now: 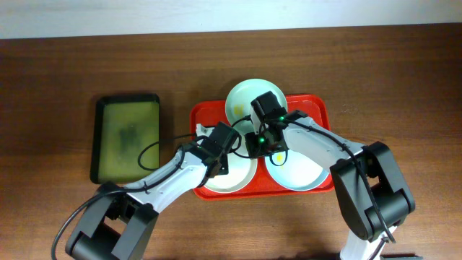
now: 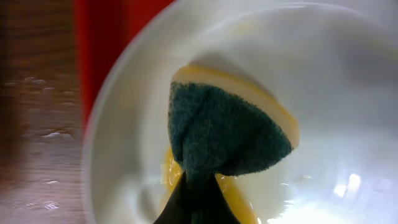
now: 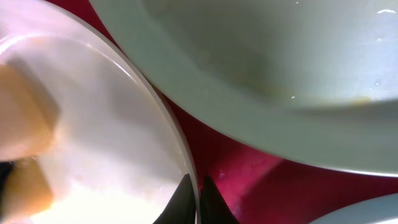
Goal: Clean dirty plates on tray and stack at the side
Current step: 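Scrub the white plate with the sponge while the right gripper holds it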
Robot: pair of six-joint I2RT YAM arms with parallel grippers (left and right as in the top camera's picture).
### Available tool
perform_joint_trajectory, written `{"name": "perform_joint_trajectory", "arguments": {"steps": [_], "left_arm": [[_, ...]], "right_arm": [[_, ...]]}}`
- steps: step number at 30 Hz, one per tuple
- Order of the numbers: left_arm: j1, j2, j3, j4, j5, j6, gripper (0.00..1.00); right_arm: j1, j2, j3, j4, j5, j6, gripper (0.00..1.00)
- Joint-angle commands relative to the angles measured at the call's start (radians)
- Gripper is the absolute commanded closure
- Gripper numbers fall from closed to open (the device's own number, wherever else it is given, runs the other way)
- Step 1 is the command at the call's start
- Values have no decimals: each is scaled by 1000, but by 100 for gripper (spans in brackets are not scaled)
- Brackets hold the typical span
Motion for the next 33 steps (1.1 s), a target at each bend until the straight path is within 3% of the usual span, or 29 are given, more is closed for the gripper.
{"name": "perform_joint_trajectory", "arguments": {"steps": [1,4,12,14,21,25,30,33], "left_arm": [[16,6,-15,-32,-148,0,100],[15,3,-15,13,-77,0,100],[13,7,-16,304,341,-1,100],[13,7,-16,289,309,0,100],[20,7,-16,32,-49,1,100],[20,5,-16,-19,-184,1,100],[20,-40,10,-3,-110,0,100],[20,-63,14,109,116,0,100]], "right_arm": [[-2,17,-9,1,-2,9,96],[-2,17,-9,1,-2,9,96],[-2,17,-9,2,-2,9,96],[-2,17,-9,1,-2,9,96],[-2,17,-9,1,-2,9,96],[-2,17,-9,1,-2,9,96],[-2,17,-9,-3,-2,9,96],[-2,17,-9,-2,-2,9,96]]}}
